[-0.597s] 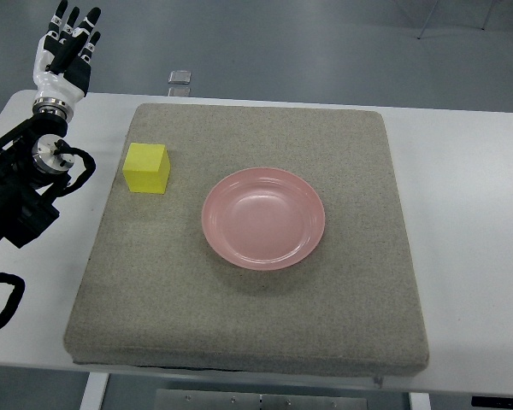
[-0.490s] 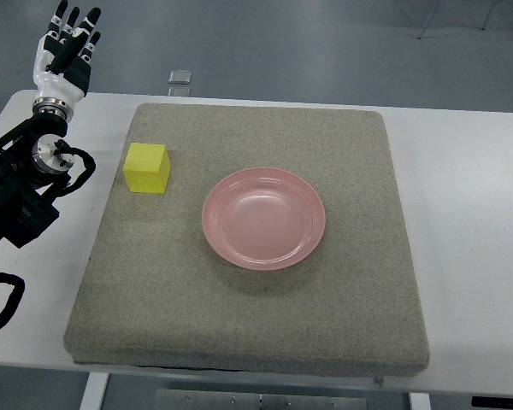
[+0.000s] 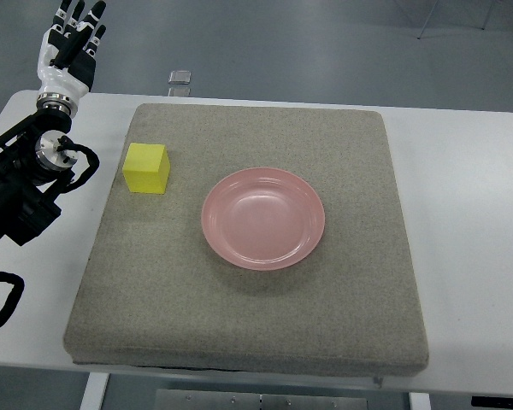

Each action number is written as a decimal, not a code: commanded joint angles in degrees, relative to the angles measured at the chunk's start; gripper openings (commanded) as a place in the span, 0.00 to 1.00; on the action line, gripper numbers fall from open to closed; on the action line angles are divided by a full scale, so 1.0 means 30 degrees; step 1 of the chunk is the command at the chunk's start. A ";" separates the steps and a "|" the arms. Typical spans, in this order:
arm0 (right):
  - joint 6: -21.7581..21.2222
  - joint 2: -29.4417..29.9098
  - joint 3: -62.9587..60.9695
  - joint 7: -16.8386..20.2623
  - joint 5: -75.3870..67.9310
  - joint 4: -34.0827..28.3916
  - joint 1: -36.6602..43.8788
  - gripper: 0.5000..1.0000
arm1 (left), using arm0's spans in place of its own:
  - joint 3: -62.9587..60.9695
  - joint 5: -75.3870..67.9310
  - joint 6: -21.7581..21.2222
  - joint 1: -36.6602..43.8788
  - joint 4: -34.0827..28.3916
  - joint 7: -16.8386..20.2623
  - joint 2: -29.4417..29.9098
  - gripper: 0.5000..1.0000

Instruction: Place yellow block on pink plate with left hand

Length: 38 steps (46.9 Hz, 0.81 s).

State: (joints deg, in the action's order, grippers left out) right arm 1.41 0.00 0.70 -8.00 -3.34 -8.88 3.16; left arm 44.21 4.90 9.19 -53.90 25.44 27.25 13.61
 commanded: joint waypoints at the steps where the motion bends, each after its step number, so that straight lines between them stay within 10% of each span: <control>1: 0.0000 0.0000 0.0000 0.0000 0.0000 0.0000 0.0000 0.85 | -0.0028 0.0007 -0.0016 -0.0022 -0.0012 -0.0001 -0.0025 0.99; 38: 0.0000 0.0000 0.0000 0.0000 0.0000 0.0000 0.0000 0.85 | -0.0087 -0.0080 -0.0046 0.0007 -0.0100 -0.0001 0.0033 0.99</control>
State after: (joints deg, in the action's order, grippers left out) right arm 1.41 0.00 0.70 -8.00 -3.34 -8.88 3.16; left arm 43.97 4.65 9.07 -53.88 25.13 27.26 13.62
